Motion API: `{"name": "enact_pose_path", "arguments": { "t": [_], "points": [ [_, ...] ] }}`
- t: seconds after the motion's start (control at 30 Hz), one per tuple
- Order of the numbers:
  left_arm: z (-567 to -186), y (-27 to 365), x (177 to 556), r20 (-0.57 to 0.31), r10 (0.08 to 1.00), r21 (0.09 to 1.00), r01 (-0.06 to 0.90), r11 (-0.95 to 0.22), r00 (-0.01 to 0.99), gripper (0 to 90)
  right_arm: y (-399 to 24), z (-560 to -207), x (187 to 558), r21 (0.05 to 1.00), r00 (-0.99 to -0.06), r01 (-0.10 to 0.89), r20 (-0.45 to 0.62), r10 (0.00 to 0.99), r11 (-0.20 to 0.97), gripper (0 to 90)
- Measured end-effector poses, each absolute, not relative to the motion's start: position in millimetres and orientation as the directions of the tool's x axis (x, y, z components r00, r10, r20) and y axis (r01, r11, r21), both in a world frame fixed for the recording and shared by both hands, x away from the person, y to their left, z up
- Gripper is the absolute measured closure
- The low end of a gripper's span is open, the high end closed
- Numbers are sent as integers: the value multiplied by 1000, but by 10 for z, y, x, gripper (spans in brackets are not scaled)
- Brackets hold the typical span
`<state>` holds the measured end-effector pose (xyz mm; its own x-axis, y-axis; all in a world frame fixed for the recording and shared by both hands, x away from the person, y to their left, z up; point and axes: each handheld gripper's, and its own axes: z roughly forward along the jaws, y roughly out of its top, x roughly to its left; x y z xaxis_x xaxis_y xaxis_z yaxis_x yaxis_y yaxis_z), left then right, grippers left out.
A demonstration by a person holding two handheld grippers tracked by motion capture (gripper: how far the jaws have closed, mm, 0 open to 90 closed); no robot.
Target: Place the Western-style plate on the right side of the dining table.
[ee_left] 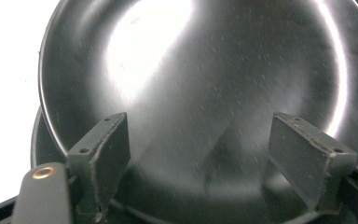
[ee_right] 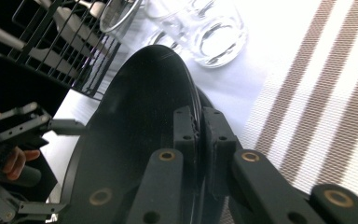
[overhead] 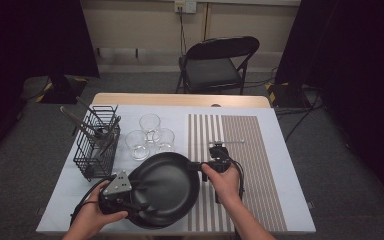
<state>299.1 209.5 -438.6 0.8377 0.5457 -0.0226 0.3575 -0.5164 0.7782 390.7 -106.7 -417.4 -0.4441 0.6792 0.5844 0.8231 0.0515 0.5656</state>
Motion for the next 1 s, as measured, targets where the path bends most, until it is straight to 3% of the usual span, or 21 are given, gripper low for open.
{"name": "enact_pose_path", "arguments": {
  "t": [0.5, 1.0],
  "points": [
    [-4396, 2148, 2987, -50, 551, 763, 389, -517, 833, 232, -1213, -4205, 3946, 550, -417, 834, 592, 689, 32, 848],
    [-4364, 2229, 2956, -75, 543, 718, 423, -553, 836, 334, -1260, -4259, 3964, 532, -408, 846, 599, 689, 39, 845]
  ]
}}
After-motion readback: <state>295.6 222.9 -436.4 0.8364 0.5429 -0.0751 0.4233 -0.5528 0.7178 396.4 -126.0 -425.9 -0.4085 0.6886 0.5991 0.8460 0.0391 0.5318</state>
